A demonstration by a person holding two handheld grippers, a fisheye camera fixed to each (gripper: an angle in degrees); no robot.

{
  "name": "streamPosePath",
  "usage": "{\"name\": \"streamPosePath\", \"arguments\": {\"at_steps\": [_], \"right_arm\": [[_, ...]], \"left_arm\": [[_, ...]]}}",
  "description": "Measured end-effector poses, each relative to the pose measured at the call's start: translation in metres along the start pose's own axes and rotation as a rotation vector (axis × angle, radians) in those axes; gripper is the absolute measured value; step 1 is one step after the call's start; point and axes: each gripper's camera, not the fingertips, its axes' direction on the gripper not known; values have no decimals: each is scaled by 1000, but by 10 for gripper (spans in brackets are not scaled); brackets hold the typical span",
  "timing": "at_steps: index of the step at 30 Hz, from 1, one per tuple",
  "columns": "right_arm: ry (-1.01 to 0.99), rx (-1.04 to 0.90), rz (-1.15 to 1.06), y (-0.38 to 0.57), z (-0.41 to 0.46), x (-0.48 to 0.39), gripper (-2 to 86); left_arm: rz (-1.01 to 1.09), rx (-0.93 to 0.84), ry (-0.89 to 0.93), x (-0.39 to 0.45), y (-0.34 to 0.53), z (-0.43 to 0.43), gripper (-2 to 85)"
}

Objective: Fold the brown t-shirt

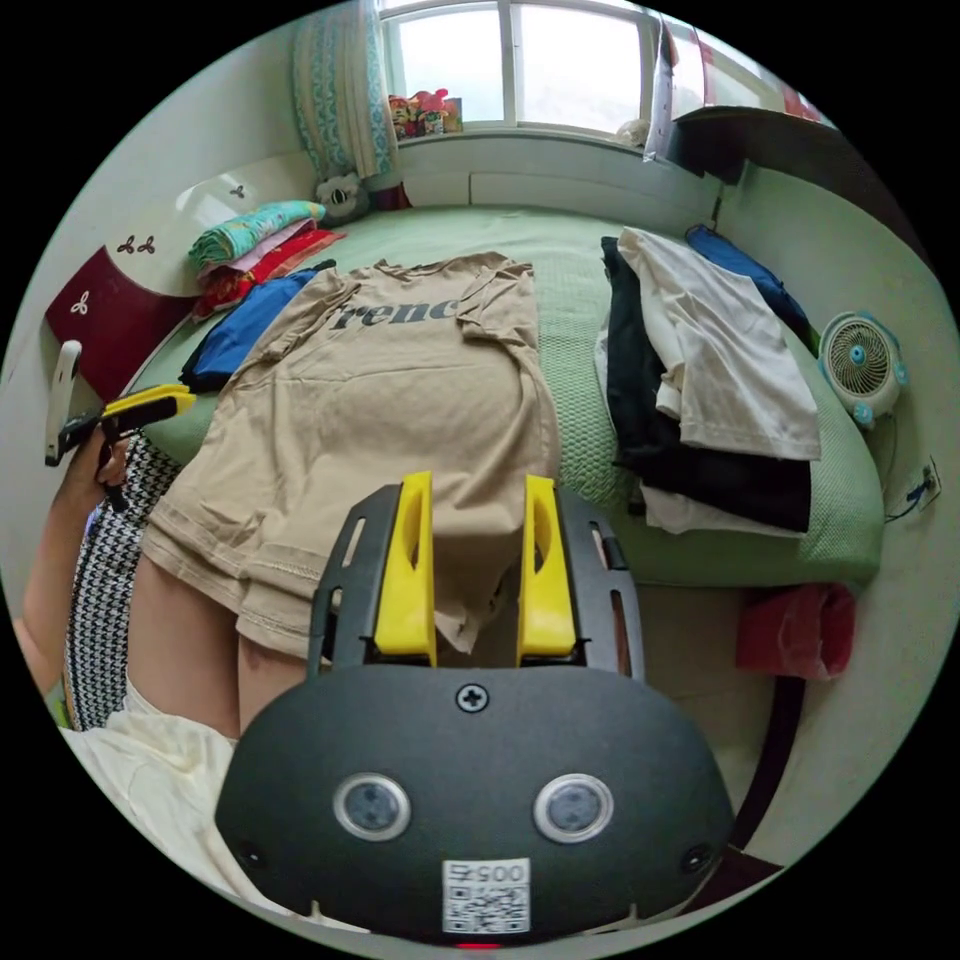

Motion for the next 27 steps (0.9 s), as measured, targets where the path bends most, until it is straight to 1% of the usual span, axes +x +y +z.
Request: {"name": "streamPosePath", "arguments": {"at_steps": [7,15,19,21,23,24,26,27], "right_arm": [[34,-7,37,5,3,5,123],[29,-36,93,-3,18,11,127],[71,-109,102,-11,46,8,121],[70,-144,115,-13,57,7,116],[94,-136,109,-12,55,-2,98],[103,-134,109,-12,53,-5,86],[114,-116,81,-7,45,-19,4],[95,-111,63,-6,42,-23,0]], "left_arm": [[-157,-26,6,-39,27,23,147],[-166,-14,-36,-58,27,32,167],[-199,-68,-21,-68,28,46,165],[-202,-63,-35,-70,29,46,161],[-211,-74,-61,-72,28,44,145],[-206,-95,-71,-72,27,42,111],[-171,-124,-19,-72,24,39,55],[-151,-137,26,-72,21,36,32]]}}
